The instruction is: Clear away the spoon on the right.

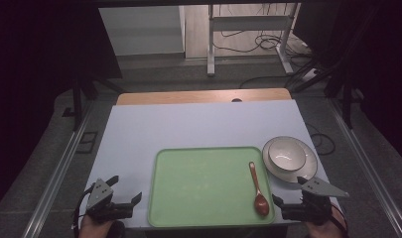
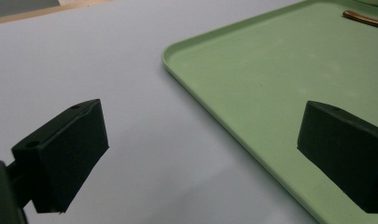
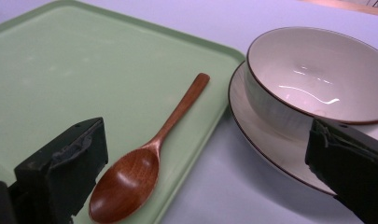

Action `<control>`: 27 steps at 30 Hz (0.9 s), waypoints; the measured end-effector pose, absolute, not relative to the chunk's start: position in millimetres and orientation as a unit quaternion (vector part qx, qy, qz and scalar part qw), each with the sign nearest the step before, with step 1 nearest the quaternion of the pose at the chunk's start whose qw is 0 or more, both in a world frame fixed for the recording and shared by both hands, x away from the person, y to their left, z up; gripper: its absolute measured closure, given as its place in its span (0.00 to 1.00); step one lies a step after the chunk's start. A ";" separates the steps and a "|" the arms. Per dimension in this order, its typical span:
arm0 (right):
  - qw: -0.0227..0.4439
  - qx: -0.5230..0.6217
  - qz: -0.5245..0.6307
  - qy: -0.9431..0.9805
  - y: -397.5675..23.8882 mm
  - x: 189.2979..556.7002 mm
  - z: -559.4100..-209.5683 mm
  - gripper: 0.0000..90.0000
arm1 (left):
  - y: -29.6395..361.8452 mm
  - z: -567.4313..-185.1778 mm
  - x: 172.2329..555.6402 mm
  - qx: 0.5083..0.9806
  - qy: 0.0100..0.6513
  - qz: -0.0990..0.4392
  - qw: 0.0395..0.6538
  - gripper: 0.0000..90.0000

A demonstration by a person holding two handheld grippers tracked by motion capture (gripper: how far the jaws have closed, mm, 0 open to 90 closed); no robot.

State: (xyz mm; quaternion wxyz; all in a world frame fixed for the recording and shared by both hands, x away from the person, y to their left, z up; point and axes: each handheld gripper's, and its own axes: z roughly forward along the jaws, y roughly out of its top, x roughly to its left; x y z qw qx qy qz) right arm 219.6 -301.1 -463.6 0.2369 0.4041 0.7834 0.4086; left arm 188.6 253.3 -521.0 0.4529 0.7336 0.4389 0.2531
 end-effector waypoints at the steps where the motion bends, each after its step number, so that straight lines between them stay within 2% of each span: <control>1: 0.239 0.405 0.409 0.782 -303.0 218.0 -463.9 0.00 | 253.3 -521.0 188.6 0.733 0.439 0.253 0.453 0.02; 12: 0.251 0.417 0.411 0.771 -320.0 205.6 -468.1 0.00 | 253.6 -521.0 188.7 0.733 0.440 0.253 0.454 0.02; 27: 0.233 0.437 0.380 0.782 -334.0 201.4 -484.6 0.00 | 253.6 -520.9 188.3 0.732 0.439 0.253 0.454 0.02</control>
